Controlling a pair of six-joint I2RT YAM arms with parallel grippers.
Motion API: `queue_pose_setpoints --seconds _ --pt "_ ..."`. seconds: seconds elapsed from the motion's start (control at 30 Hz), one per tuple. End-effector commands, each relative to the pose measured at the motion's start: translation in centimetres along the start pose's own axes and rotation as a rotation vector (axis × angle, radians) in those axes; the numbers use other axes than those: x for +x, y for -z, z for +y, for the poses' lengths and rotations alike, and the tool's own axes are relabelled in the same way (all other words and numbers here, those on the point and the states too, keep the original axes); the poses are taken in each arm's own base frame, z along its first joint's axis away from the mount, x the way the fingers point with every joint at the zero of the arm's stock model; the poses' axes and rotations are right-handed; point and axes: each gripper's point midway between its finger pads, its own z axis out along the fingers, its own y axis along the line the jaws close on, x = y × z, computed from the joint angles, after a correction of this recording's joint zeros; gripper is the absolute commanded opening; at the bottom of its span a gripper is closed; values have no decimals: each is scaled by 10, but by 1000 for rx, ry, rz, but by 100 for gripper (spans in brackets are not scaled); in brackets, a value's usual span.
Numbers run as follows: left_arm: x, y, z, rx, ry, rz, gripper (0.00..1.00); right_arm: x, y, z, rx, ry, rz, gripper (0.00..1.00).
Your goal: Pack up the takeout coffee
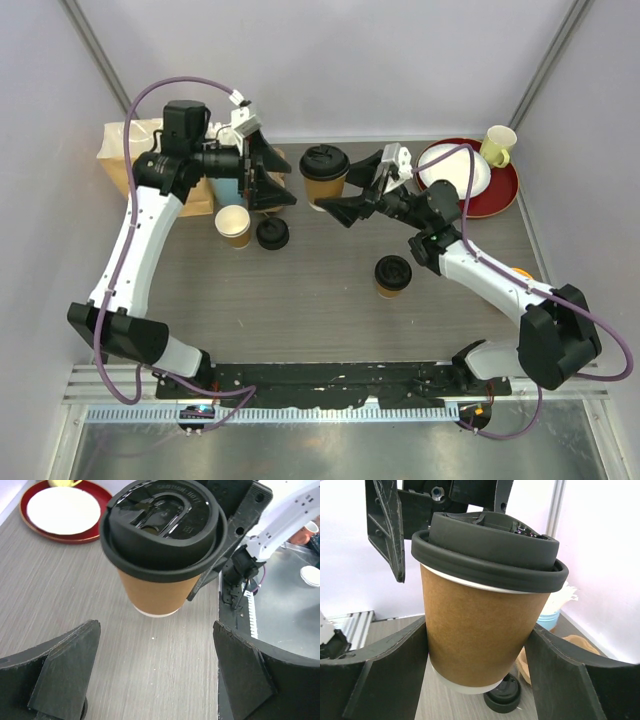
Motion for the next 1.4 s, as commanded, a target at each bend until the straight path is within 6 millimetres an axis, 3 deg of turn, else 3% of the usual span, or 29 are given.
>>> queue_pose_setpoints --seconds 0.0,0.17,0.33,0.5,0.57,0.6,0.67,0.73,0.8,0.83,0.87,0.9,0.93,1.03,1.2,1.37 --pt "-11 -9 -27 126 -137 -42 100 -44 -5 20 -91 -18 -90 55" --pt "-33 -22 -22 124 -74 -108 100 -56 -10 31 -136 -25 -137 55" --pt "-37 -27 -23 145 -42 -134 100 -69 -16 35 -128 -31 -205 54" --pt "-67 -25 -29 173 20 -222 100 -69 -24 35 -107 -19 -200 54" --pt "-70 -25 -32 204 31 -243 100 -70 -26 35 -98 -25 -205 54" --pt "-89 -20 -43 243 3 -303 100 -72 -27 35 -94 -26 -209 54" --pt "-85 -19 -46 296 14 -361 100 -74 -29 34 -82 -32 -218 53" --pt "-91 -10 -68 373 -30 -410 100 -76 -32 33 -79 -36 -218 53" --pt "-89 -20 -50 333 117 -354 100 -77 -36 32 -74 -29 -206 53" --pt "-68 -33 -22 216 268 -229 100 -78 -36 33 -75 -22 -207 53" --pt "-61 -37 -12 116 229 -195 100 -77 -37 34 -74 -20 -202 53" --pt "-64 -39 -21 73 115 -161 100 -79 -36 34 -73 -9 -203 53" --pt "-49 -41 -18 45 25 -114 100 -78 -36 35 -75 -6 -200 53" --pt "-44 -40 -33 124 74 -119 100 -75 -35 34 -73 -8 -188 53" --pt "-40 -43 -35 159 92 -126 100 -78 -36 39 -90 -9 -201 53" --pt "-48 -43 -43 220 114 -162 98 -89 -36 41 -99 -16 -238 53"
